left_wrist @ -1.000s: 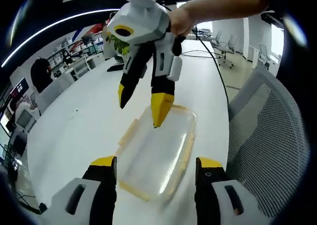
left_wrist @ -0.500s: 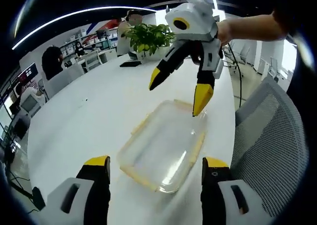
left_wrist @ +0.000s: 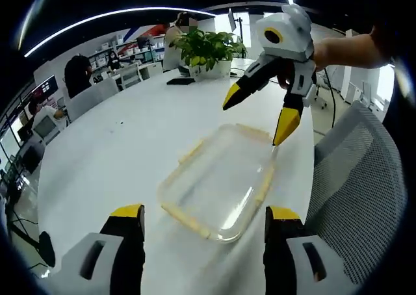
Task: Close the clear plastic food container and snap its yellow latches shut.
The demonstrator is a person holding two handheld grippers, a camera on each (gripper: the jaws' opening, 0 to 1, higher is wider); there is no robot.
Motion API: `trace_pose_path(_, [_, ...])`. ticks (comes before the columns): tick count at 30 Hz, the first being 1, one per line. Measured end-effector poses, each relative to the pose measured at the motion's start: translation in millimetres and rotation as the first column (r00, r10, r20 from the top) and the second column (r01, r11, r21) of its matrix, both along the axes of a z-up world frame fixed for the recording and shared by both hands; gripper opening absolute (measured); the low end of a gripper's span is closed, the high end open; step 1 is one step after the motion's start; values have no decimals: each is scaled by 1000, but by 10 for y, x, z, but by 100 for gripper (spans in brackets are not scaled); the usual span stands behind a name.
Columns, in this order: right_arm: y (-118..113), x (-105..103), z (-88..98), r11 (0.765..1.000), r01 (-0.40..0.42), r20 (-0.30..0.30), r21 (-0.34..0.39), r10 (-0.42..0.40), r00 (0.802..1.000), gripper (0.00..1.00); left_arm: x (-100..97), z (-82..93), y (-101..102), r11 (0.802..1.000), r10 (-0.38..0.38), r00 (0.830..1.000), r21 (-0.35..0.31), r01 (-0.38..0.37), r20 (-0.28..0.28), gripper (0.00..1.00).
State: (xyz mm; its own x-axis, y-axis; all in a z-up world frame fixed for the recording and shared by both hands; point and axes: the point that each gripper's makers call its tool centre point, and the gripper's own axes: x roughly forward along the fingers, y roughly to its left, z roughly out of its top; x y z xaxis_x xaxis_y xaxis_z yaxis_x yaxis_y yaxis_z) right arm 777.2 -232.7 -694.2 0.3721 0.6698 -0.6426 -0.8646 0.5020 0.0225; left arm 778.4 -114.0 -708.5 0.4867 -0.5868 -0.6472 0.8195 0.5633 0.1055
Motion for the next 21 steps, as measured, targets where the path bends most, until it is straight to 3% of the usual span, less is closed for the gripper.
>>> trace_pose_path(12, [-89, -193, -171, 999, 38, 17, -21, -37, 999, 61, -88, -83, 14, 999, 35, 999, -15, -35, -3, 60])
trace_pose_path(21, [-67, -225, -260, 997, 80, 33, -17, -80, 996, 55, -107, -123, -9, 998, 48, 999, -28, -48, 5, 53])
